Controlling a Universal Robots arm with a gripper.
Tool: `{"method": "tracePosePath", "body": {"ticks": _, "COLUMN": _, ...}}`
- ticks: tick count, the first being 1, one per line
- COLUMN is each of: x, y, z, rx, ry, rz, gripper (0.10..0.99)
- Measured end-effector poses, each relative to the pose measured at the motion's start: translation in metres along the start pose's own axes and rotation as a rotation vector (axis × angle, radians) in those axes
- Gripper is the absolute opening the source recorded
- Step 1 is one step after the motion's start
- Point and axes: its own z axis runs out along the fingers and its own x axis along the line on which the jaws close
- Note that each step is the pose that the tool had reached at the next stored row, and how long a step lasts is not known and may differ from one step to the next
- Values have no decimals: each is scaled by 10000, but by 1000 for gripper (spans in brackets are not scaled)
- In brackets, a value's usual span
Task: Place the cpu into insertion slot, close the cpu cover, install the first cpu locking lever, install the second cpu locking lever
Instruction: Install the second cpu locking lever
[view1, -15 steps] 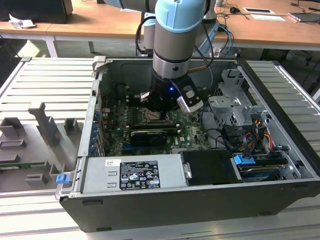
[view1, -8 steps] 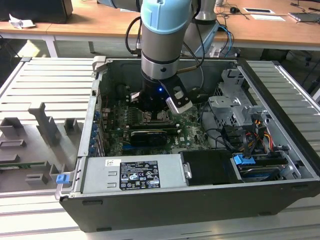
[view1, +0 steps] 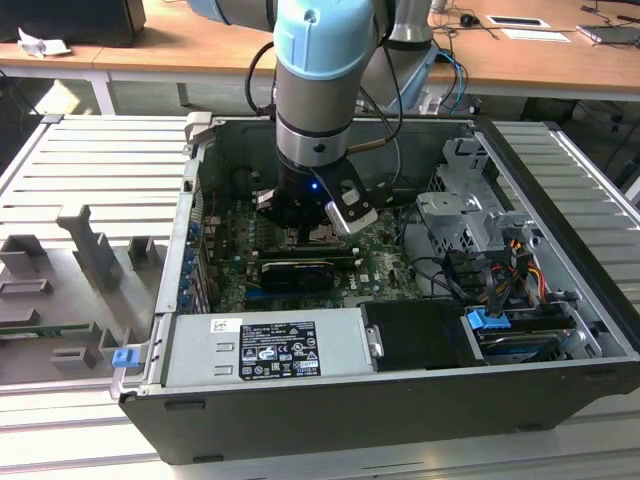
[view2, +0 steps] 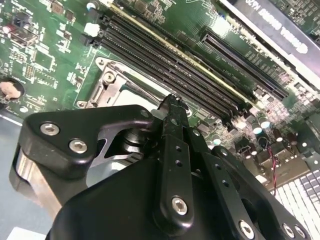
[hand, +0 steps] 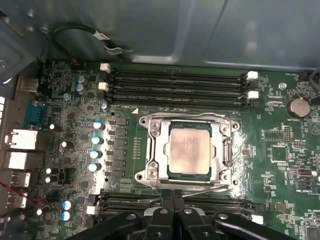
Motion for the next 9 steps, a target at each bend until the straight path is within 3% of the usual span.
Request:
{"method": "tracePosePath", "body": {"ticks": 2, "x": 13, "y": -5, "z": 28, "rx": -32, "ry": 1, "rz": -17, "gripper": 106}}
{"method": "tracePosePath", "body": {"ticks": 6, "x": 61, "y": -26, "z": 55, "rx": -274, "ry": -2, "rz": -73, "gripper": 106}}
{"method": "tracePosePath", "body": {"ticks": 9, "x": 128, "y": -111, "z": 46, "rx": -629, "ry": -23, "rz": -75, "gripper": 106}}
